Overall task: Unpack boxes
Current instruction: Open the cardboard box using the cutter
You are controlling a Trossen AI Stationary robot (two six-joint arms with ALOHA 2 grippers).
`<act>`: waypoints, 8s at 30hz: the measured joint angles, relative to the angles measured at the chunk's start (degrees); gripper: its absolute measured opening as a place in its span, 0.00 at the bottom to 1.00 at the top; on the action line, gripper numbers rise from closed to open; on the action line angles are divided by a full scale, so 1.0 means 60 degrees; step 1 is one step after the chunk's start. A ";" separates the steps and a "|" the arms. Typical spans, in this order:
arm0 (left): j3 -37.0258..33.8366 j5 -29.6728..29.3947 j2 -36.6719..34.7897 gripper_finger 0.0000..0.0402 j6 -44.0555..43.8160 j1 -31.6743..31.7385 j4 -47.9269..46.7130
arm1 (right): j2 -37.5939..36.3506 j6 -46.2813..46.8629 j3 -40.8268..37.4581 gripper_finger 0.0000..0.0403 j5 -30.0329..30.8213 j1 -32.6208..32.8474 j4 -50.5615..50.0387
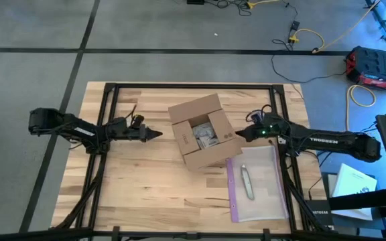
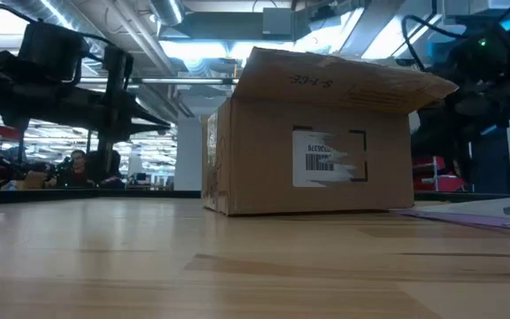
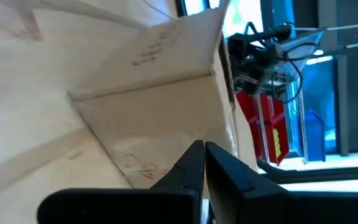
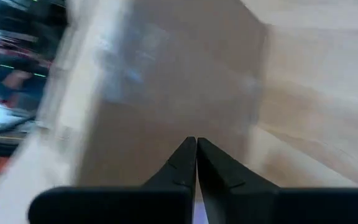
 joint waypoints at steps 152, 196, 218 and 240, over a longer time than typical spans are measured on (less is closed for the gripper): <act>0.5654 -0.0433 0.0849 0.70 1.3009 -0.0611 -0.8570 | 1.2405 -0.8362 1.5578 0.45 0.1376 0.3278 -1.1697; 0.5648 -0.0523 0.1421 0.70 1.2502 -0.0584 -0.8022 | 1.2012 -0.8446 1.7160 0.45 0.2010 0.3289 -1.6456; 0.5643 -0.0637 0.1421 0.70 1.2291 -0.0584 -0.8082 | 1.0389 -0.7828 1.7050 0.45 0.2626 0.3289 -1.6259; 0.5646 -0.0684 0.1424 0.70 1.2293 -0.0577 -0.8082 | 1.1905 -0.8666 1.7043 0.45 0.2002 0.3270 -1.5186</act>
